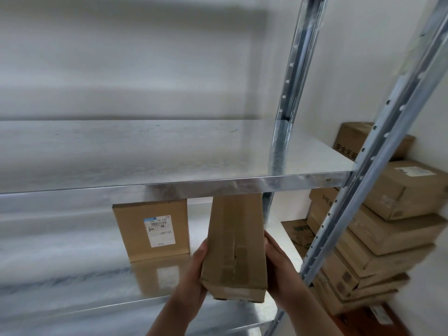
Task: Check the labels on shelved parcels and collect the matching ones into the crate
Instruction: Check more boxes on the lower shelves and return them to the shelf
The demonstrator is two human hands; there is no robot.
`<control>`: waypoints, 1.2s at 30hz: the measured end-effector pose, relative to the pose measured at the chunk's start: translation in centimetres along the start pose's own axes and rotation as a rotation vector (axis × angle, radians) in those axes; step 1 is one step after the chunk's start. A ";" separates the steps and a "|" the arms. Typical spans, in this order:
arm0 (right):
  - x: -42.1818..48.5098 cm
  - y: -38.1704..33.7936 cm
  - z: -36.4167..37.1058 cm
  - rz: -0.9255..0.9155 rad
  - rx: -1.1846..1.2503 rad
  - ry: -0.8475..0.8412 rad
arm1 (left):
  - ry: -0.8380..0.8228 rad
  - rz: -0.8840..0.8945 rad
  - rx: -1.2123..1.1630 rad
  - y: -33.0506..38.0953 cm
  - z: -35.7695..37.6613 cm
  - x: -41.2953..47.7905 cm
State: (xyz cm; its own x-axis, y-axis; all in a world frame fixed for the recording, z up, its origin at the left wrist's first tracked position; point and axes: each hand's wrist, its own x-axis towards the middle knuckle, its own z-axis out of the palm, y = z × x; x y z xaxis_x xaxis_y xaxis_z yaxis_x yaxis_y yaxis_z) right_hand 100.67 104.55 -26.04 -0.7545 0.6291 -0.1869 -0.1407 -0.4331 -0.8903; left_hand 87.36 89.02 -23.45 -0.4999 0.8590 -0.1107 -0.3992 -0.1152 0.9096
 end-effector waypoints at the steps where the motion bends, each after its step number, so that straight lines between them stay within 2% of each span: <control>1: 0.0 0.0 0.1 -0.005 -0.017 -0.004 | -0.003 -0.001 -0.004 0.1 0.0 -0.1; 9: 0.0 0.0 0.7 -0.046 -0.134 0.060 | 0.022 -0.005 -0.131 -0.3 -0.5 -0.3; 12: -0.6 -0.2 0.7 0.073 -0.024 0.059 | 0.052 -0.014 -0.160 -1.0 -1.3 0.0; 15: -1.0 -0.6 0.2 0.198 0.108 0.047 | 0.110 -0.002 -0.030 -1.3 -2.6 0.5; 18: -1.0 -0.7 -0.3 0.164 0.161 0.066 | 0.192 -0.063 0.117 -2.0 -3.5 1.4; 21: -1.0 -0.8 0.0 0.082 0.152 0.057 | 0.258 -0.094 0.157 -2.1 -2.9 2.0; 27: -0.9 -0.8 -0.3 -0.065 0.031 -0.006 | 0.118 -0.156 0.123 0.5 -1.0 1.8; 36: -1.5 -2.7 1.0 -0.100 -0.072 -0.035 | 0.140 -0.165 0.172 1.4 -0.7 1.9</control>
State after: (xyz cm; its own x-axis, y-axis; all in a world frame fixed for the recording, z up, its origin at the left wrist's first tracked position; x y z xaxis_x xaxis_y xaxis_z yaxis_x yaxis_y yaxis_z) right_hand 101.52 104.14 -22.90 -0.7609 0.6435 -0.0827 -0.1708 -0.3216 -0.9313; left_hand 85.31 90.13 -22.68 -0.5455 0.7801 -0.3065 -0.3535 0.1174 0.9280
